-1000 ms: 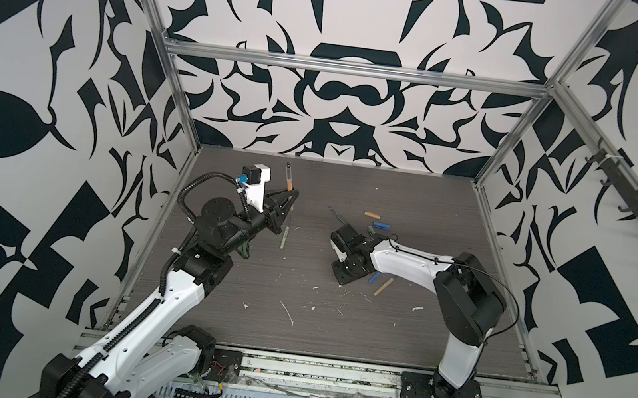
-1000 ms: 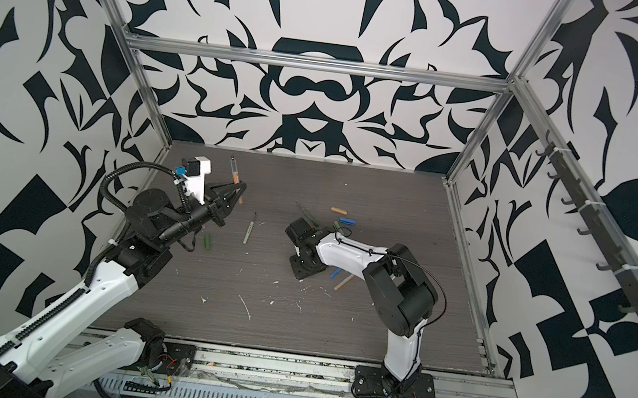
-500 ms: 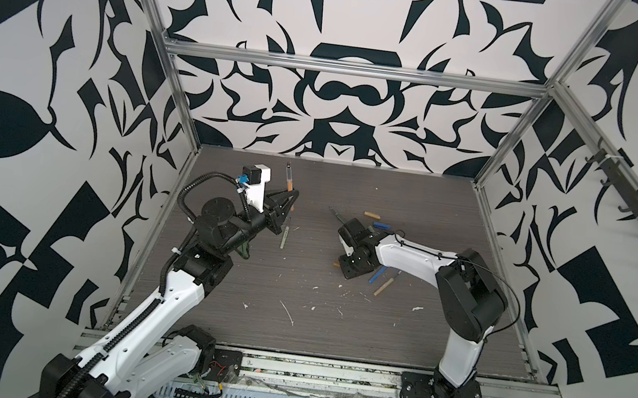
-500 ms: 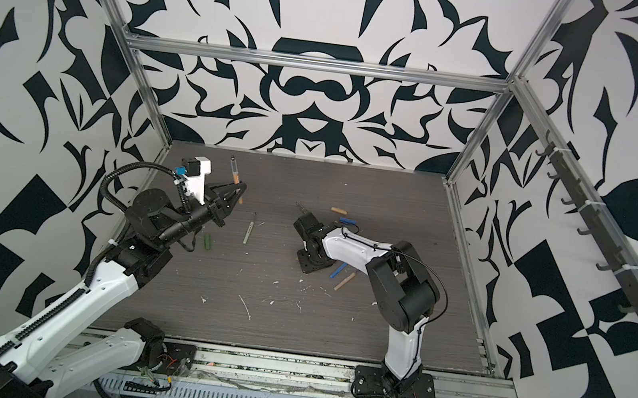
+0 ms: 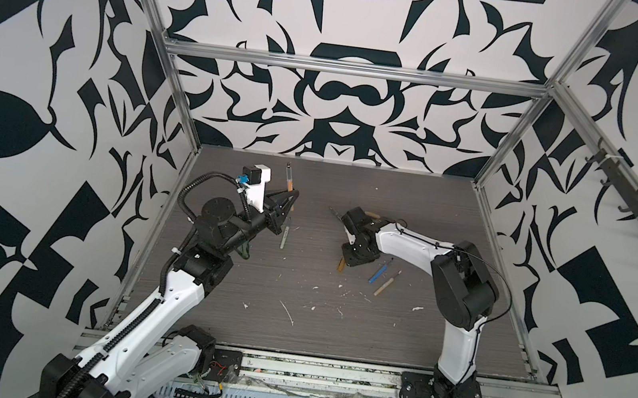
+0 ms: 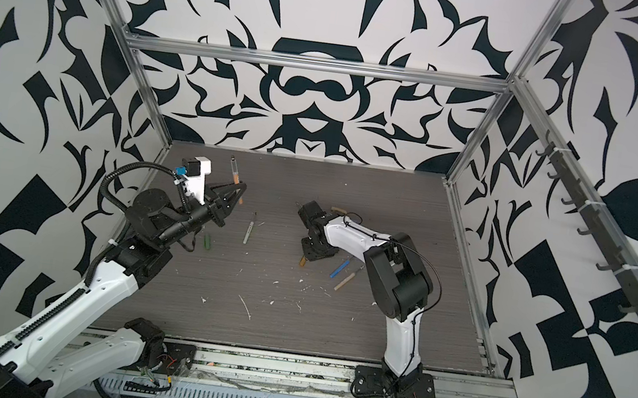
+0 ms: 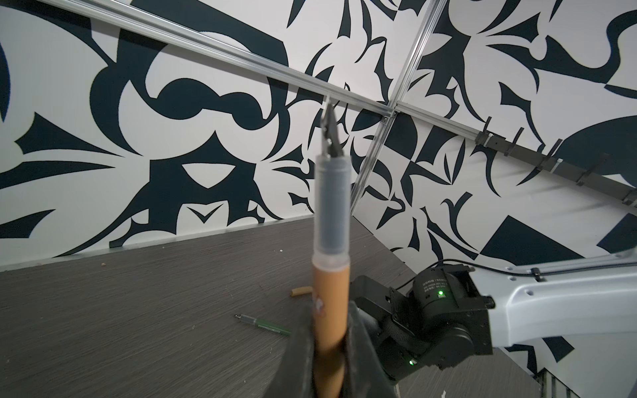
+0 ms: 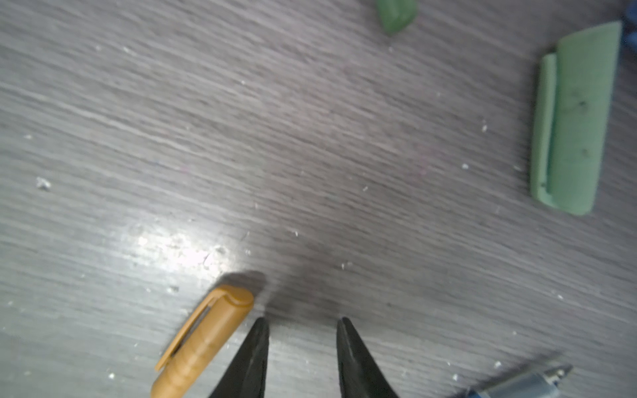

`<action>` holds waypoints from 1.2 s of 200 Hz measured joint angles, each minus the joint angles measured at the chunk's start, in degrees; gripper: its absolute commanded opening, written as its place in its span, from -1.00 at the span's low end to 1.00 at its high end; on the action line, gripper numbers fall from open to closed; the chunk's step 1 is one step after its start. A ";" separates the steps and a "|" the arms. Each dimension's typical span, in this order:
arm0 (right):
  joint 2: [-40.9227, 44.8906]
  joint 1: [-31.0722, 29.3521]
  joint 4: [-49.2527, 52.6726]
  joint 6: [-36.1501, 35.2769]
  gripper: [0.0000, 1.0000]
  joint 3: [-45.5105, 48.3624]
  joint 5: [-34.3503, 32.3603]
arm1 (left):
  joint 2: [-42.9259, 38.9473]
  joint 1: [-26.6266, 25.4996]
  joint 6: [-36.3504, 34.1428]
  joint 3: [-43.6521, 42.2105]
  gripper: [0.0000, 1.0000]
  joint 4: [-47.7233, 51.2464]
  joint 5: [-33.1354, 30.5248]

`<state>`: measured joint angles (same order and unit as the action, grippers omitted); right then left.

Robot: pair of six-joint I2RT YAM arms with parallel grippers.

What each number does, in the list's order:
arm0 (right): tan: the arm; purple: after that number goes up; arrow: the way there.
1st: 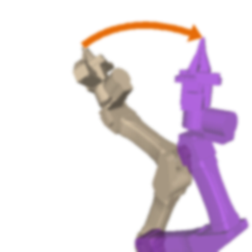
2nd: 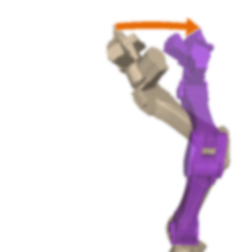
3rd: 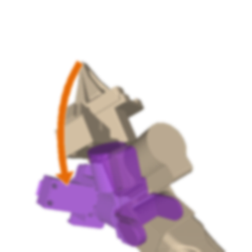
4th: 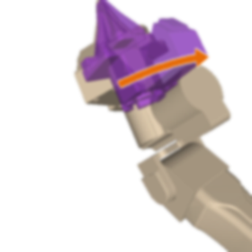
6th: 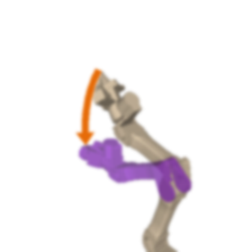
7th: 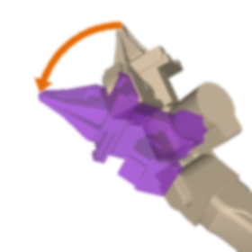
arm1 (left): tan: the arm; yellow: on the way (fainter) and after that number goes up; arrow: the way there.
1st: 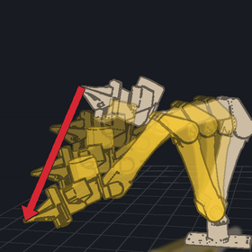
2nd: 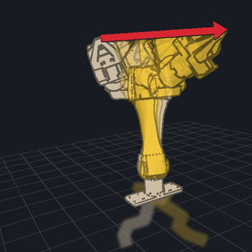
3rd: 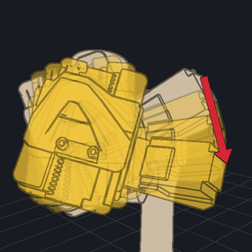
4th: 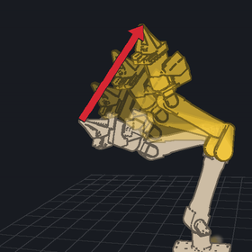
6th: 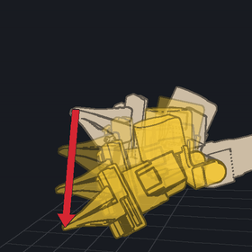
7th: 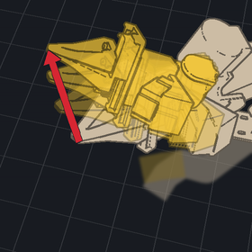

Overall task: Insert the pens into the pen caps
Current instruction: 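Rotate the right gripper to align with the tan cap, then lower the right gripper and close it on the tan cap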

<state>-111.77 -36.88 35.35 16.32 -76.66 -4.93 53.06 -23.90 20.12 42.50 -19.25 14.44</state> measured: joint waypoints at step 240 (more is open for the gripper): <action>1.68 0.07 -12.20 30.27 -0.51 6.01 8.22 | 2.47 0.00 2.38 0.02 -0.70 0.13 4.07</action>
<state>-110.08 -36.82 23.16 46.59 -70.65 3.29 55.53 -23.90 22.50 42.52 -19.11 18.50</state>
